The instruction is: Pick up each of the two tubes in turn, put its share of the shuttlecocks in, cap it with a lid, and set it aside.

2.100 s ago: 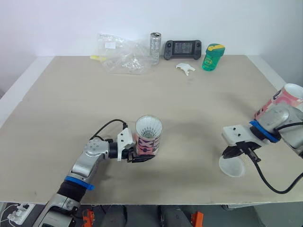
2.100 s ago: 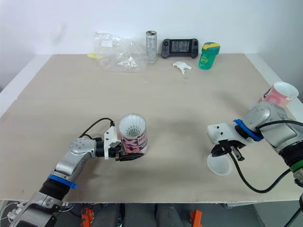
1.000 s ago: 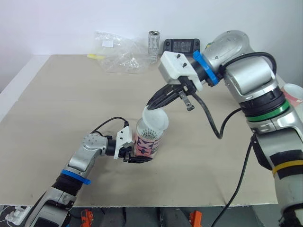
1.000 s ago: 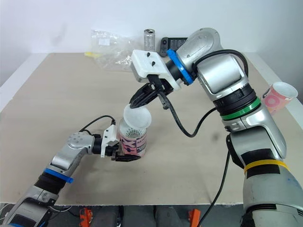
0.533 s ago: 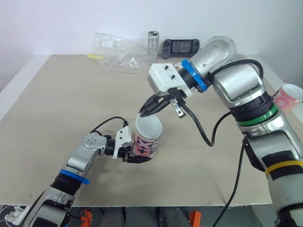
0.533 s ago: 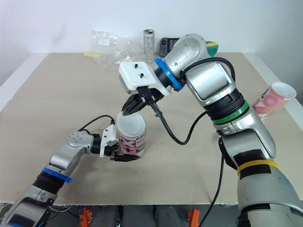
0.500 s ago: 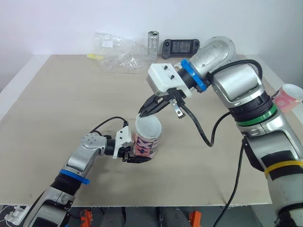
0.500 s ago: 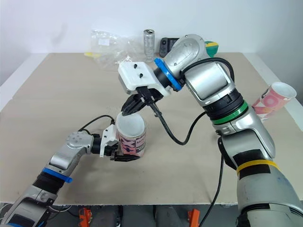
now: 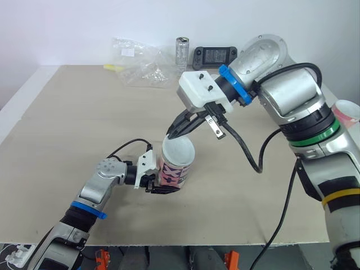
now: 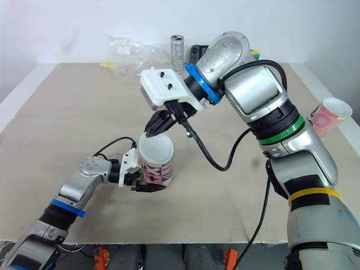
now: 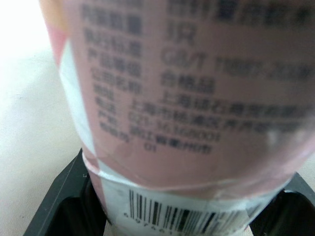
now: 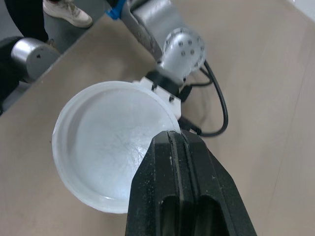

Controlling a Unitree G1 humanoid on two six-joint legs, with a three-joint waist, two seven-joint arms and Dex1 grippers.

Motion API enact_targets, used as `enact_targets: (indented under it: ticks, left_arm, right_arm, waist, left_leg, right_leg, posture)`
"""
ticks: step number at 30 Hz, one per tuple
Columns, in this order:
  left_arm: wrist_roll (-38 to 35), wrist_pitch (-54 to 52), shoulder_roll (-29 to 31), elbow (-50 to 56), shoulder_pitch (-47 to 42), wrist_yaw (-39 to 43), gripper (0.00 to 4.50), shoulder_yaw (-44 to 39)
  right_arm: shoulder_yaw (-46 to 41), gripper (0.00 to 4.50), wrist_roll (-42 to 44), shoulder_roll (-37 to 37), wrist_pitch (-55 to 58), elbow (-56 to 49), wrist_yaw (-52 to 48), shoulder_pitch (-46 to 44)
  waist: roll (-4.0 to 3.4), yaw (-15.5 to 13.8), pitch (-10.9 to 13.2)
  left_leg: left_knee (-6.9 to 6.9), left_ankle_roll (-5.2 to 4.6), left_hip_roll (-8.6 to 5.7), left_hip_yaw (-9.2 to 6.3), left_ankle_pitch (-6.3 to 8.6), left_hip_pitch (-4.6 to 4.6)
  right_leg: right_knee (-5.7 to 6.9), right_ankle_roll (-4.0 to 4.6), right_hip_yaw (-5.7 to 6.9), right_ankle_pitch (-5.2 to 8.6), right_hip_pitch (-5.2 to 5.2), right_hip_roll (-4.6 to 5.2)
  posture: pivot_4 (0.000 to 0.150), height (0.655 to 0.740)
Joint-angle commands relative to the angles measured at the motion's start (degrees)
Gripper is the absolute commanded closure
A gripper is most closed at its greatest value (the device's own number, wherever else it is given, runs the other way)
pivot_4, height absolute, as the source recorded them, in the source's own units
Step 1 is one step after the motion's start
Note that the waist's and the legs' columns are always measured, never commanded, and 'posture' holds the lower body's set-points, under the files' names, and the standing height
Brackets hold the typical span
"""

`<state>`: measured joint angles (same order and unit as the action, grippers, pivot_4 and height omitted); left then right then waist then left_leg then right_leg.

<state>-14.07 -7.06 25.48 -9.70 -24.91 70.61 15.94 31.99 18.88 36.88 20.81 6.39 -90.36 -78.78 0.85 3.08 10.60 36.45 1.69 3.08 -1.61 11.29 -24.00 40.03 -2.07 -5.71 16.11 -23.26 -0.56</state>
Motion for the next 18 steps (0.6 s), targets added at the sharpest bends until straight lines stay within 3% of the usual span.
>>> enact_targets:
  ticks: [1, 7, 18]
  left_arm:
    - [2.92, -1.42, 0.82, -3.54, 2.54, 0.69, 1.48, 3.01]
    - [2.66, -1.64, 0.92, -3.13, 3.07, 0.49, 1.48, 2.76]
    - [2.9, -1.45, 1.01, -3.49, 2.85, 0.53, 1.48, 2.71]
  right_arm:
    - [1.46, 4.47, 1.06, 1.86, -1.48, -2.53, -2.14, -0.19]
    - [2.35, 4.47, -3.64, 0.57, -4.94, -2.93, -2.14, 3.0]
    - [-0.98, 4.47, -5.2, -4.59, -5.37, 5.57, -2.14, -2.68]
  waist:
    - [0.0, 0.0, 0.0]
    - [0.02, 0.03, -0.03]
    - [0.07, 0.01, -0.09]
  left_leg:
    - [0.0, 0.0, 0.0, 0.0, 0.0, 0.0]
    - [0.0, 0.0, 0.01, 0.0, 0.0, 0.01]
    - [-0.01, 0.0, 0.09, -0.01, 0.0, 0.06]
  right_leg:
    - [0.0, 0.0, 0.0, 0.0, 0.0, 0.0]
    - [0.0, -0.16, 0.0, 0.1, 0.0, -0.02]
    - [0.02, -0.06, 0.04, 0.07, 0.02, -0.07]
  posture:
    - [0.15, 0.7236]
    - [0.15, 0.7236]
    - [0.15, 0.7236]
